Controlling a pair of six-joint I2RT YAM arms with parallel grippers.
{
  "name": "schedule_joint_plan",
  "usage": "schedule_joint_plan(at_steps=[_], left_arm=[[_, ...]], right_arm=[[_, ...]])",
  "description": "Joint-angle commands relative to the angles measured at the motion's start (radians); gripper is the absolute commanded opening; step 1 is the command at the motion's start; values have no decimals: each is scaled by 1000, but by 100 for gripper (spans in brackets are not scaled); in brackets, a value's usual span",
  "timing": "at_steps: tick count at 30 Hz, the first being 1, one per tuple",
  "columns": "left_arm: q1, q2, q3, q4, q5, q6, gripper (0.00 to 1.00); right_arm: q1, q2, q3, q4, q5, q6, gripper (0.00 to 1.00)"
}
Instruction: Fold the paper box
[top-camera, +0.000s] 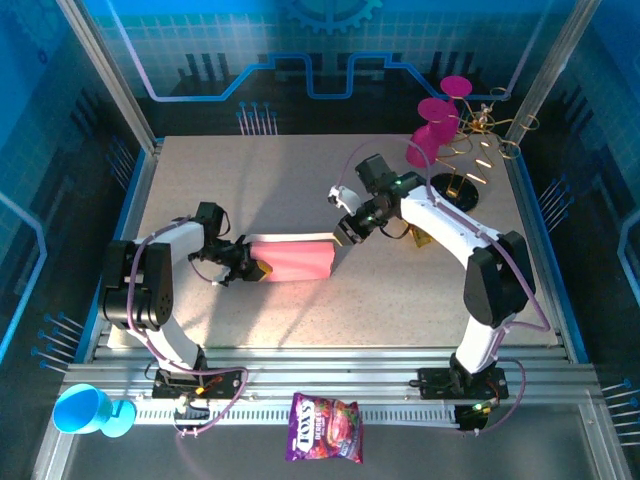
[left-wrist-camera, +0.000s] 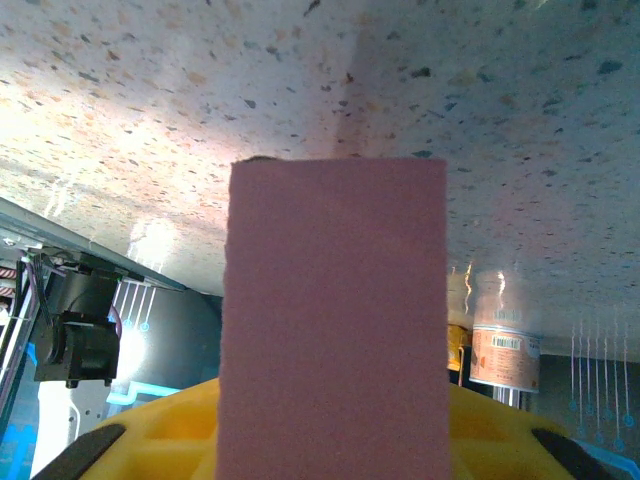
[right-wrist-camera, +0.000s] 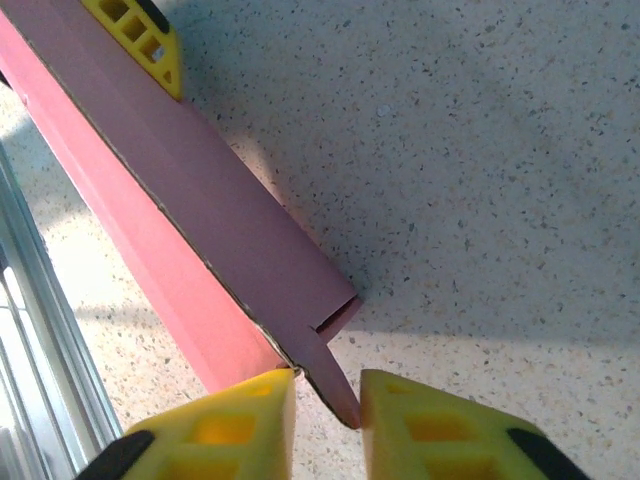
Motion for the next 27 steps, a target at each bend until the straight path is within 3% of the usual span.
schedule_joint_plan(at_steps=[1, 8, 16, 19, 27], left_arm=[[16, 34, 5, -72, -192, -28, 0], [15, 34, 4, -68, -189, -37, 0], [16, 32, 1, -54, -192, -51, 0], [16, 33, -3, -47, -192, -63, 0], [16, 1, -49, 11, -200, -153, 0]], right_arm=[[7, 22, 47, -42, -23, 2, 20], [11, 26, 49, -46, -14, 14, 9], [27, 7, 29, -37, 23, 39, 9], [36, 0, 25, -29, 52, 59, 3], [72, -73, -62, 38, 133, 243, 0]])
